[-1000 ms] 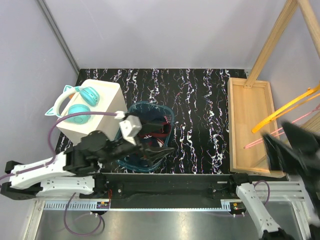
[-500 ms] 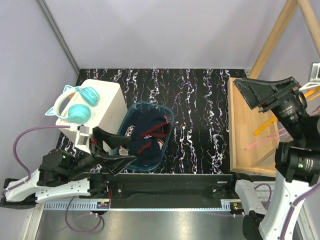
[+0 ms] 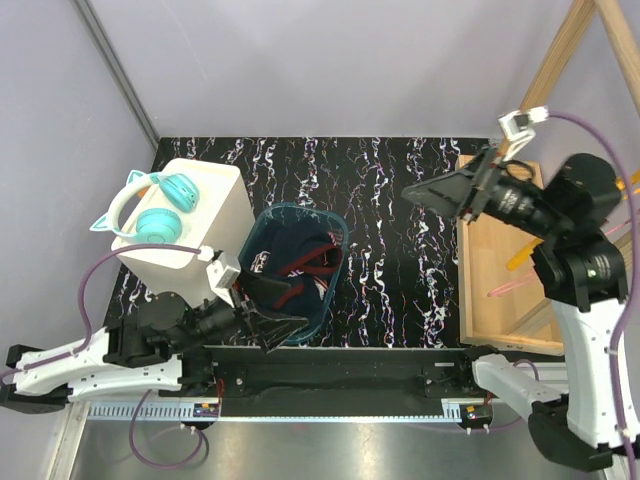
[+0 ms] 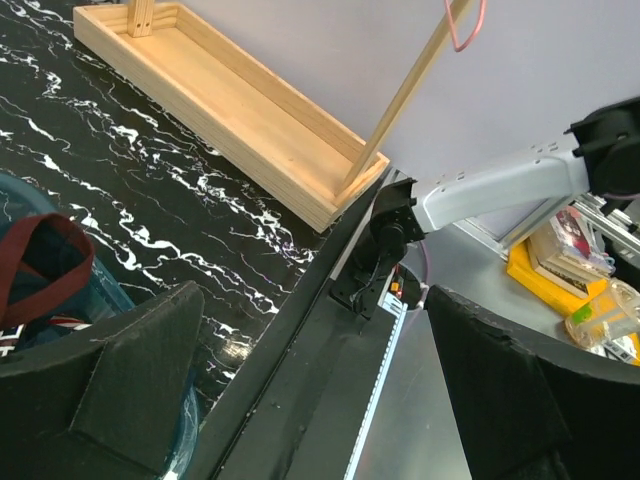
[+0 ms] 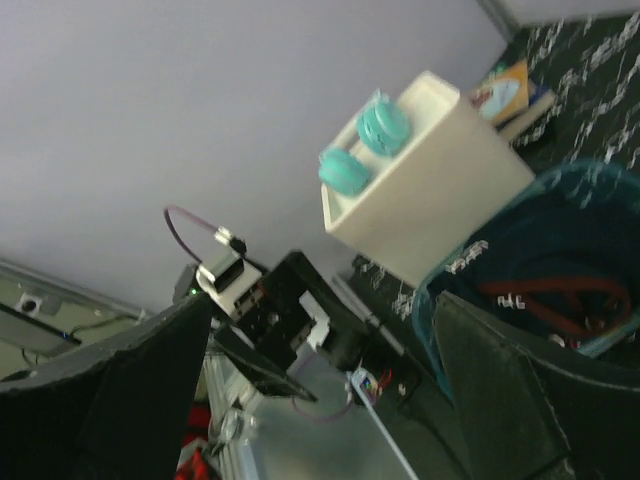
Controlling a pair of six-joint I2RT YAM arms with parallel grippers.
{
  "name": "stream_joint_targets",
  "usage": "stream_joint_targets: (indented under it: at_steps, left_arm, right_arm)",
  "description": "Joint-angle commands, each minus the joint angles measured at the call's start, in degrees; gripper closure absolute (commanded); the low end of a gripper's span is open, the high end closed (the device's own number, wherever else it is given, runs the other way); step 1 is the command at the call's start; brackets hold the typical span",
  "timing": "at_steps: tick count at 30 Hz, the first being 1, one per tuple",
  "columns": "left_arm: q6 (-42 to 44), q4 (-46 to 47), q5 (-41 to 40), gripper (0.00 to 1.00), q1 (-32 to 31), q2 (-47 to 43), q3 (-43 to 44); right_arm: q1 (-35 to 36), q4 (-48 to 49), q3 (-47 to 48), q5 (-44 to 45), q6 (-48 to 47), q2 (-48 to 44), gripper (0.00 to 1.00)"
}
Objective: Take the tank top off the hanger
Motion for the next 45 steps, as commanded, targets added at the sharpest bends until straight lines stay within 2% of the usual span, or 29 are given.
stream_joint_targets:
  at_steps: [1,2,3,7,9,16,17,19,22,23,25,26,27,30,32,35,38,39,41,45]
  left_arm:
    - [-1.71,4.82,-4.24,0.01,0.01,-1.07,-2.29]
    - [-3.2,5.43,-5.91,0.01,0.01,-1.77,-3.78]
    - [-3.91,5.79,-6.53,0.01,0.01,-2.56,-4.66]
    - [-7.95,5.79,-10.22,0.01,0.01,-9.57,-9.58]
    - [-9.54,4.13,-12.07,0.01,0.01,-12.92,-11.34]
    - [-15.86,-2.99,-14.8,0.01,0.1,-28.83,-18.37]
    - [-16.31,-3.09,-14.19,0.01,0.1,-30.93,-19.08]
    - [-16.92,-3.09,-13.22,0.01,0.1,-32.62,-20.66]
    - [-17.28,-3.18,-11.03,0.01,0.1,-32.28,-21.72]
    - [-17.54,-3.17,-9.89,0.01,0.01,-32.18,-22.16]
    - [-17.72,-2.91,-8.83,0.01,0.01,-32.71,-23.65]
    - [-17.72,-3.0,-8.04,0.01,0.1,-33.15,-24.18]
    - [-17.72,-3.09,-7.6,0.01,0.1,-32.8,-24.88]
    - [-18.68,-2.91,-6.89,0.01,0.1,-32.98,-26.72]
    - [-19.21,-2.12,-6.63,0.01,0.1,-32.98,-27.69]
    - [-20.0,0.33,-6.01,0.01,0.1,-33.06,-29.89]
    - [-20.96,3.32,-5.4,0.01,0.1,-33.06,-32.61]
    - [-21.23,4.11,-5.31,0.01,0.1,-33.06,-34.27]
    - [-22.37,7.1,-4.78,0.01,0.1,-33.06,-36.04]
    - [-24.92,14.48,-3.55,0.01,0.1,-33.06,-43.4]
  right_arm:
    - [10.94,-6.81,-2.81,6.3,-7.16,0.5,0.0]
    - [13.66,-6.91,-3.95,8.51,-7.7,0.76,0.0]
    - [19.78,-6.99,-6.31,13.58,-8.23,0.85,0.01]
    - [32.54,-3.76,-13.7,26.17,-9.11,1.03,0.0]
    - [35.91,-2.43,-18.08,32.4,-8.93,0.5,0.0]
    - [47.07,6.96,-30.84,40.51,-3.66,-1.88,0.0]
    - [51.79,7.5,-32.51,42.44,-3.66,-1.53,0.0]
    - [56.64,10.31,-34.8,48.41,-4.27,-1.0,0.0]
    - [62.11,17.77,-41.64,51.33,-4.98,-1.78,0.0]
    - [63.86,20.75,-47.06,51.77,-5.15,-2.39,0.0]
    - [64.84,31.9,-54.02,52.13,-4.54,-5.89,0.0]
    - [65.1,36.73,-61.89,52.91,-4.19,-7.4,0.0]
    - [65.28,43.47,-65.88,53.79,-2.45,-9.06,0.0]
    - [65.37,51.08,-79.95,58.7,2.03,-20.28,0.0]
    - [65.46,51.02,-87.24,62.82,3.98,-26.36,0.0]
    - [65.46,43.22,-91.92,68.27,7.67,-39.98,0.0]
    - [65.46,27.86,-92.47,75.21,12.67,-53.7,0.0]
    - [65.46,23.81,-91.94,75.94,15.21,-52.42,0.0]
    - [65.46,22.71,-90.19,77.78,17.07,-48.3,0.0]
    - [65.46,27.96,-91.67,76.56,17.96,-41.52,0.0]
